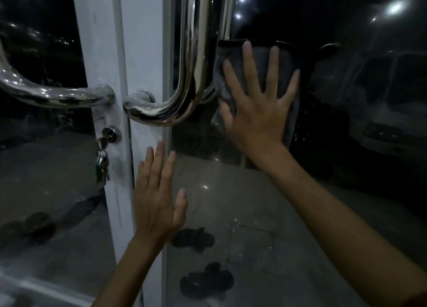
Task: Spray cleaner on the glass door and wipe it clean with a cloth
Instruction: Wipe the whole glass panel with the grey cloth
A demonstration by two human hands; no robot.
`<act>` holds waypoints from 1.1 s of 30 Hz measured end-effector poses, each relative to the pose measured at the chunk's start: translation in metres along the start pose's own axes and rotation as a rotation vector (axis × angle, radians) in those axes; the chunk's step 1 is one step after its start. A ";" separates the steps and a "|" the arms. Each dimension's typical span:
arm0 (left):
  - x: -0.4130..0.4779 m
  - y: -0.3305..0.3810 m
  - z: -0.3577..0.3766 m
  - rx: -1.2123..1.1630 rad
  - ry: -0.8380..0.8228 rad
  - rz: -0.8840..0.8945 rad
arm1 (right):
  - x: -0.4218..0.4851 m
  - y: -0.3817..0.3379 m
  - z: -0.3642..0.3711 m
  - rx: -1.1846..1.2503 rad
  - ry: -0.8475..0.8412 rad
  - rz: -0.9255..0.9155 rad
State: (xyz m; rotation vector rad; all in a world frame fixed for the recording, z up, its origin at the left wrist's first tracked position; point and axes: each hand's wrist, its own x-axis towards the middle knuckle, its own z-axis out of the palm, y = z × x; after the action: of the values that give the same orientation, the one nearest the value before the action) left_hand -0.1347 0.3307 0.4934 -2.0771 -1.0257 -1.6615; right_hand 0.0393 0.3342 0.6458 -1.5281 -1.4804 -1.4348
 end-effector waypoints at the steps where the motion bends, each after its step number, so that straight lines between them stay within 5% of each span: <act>1: 0.001 0.001 0.001 -0.001 0.005 -0.006 | -0.004 -0.007 0.002 -0.003 -0.015 -0.015; 10: -0.002 0.009 0.010 -0.001 -0.036 0.006 | -0.176 0.002 0.043 -0.042 -0.187 -0.572; 20: 0.003 0.025 0.009 -0.035 -0.033 0.036 | -0.103 0.019 0.014 0.041 -0.021 -0.014; 28: 0.003 0.029 0.018 -0.043 -0.055 0.054 | -0.133 0.026 0.030 0.129 -0.114 -0.364; 33: 0.009 0.031 0.016 -0.068 -0.045 0.067 | -0.098 0.064 0.011 -0.008 0.002 -0.138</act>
State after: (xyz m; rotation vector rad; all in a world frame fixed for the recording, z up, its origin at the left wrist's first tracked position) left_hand -0.1016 0.3217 0.5032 -2.1769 -0.9140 -1.6452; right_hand 0.1204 0.2976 0.5697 -1.4528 -1.6071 -1.5216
